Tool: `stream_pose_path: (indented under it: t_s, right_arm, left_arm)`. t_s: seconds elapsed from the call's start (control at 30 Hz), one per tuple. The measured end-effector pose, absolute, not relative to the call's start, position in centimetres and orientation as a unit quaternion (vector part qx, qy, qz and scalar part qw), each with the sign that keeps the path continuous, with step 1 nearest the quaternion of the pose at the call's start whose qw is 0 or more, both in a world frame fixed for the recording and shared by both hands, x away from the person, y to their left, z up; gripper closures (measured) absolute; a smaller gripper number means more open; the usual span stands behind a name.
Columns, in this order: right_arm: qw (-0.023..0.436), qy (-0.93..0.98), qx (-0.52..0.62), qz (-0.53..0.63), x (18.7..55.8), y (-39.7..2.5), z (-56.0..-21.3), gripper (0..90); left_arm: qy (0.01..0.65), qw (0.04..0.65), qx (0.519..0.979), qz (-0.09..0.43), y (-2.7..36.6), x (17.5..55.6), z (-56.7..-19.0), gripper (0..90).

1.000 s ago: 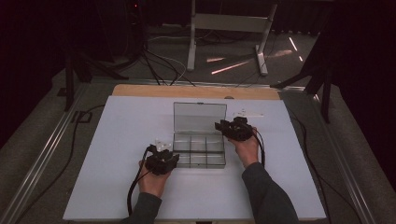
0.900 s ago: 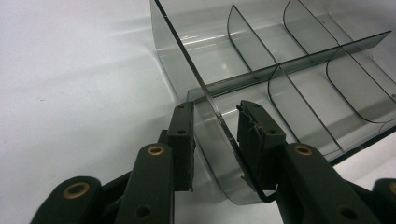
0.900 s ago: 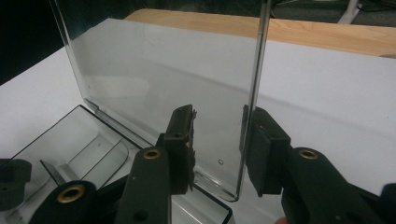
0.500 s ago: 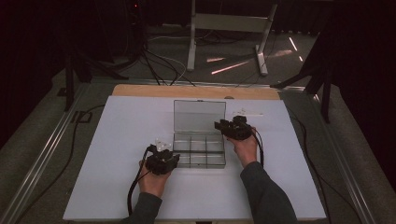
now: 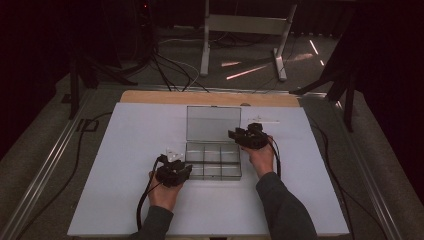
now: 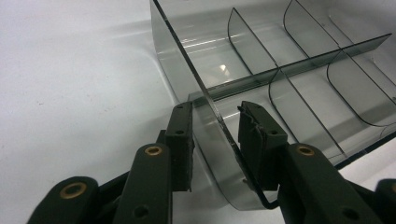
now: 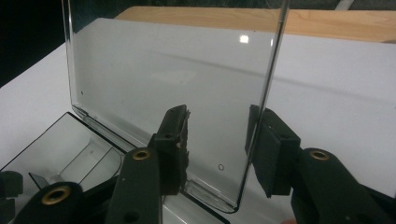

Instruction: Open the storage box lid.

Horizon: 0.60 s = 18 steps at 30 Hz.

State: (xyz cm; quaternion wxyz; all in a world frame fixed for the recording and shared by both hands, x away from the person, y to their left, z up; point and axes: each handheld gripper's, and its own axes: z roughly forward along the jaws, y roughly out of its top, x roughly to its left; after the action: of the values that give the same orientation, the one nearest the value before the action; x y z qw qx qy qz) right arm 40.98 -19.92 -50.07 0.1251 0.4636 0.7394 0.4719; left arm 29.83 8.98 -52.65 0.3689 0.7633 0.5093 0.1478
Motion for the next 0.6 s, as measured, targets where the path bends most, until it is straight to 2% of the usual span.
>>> stream_pose_path:
  t_s: [0.4, 0.6]
  right_arm:
    - [0.111, 0.74, 0.489, 0.45, 41.29, -19.95, -50.7, 50.7]
    - [0.096, 0.739, 0.5, 0.442, 41.47, -19.89, -50.94, 46.3]
  left_arm:
    - [0.508, 0.37, 0.764, 0.146, 8.89, 30.02, -52.78, 69.0]
    - [0.51, 0.37, 0.763, 0.146, 8.7, 29.87, -52.71, 67.1]
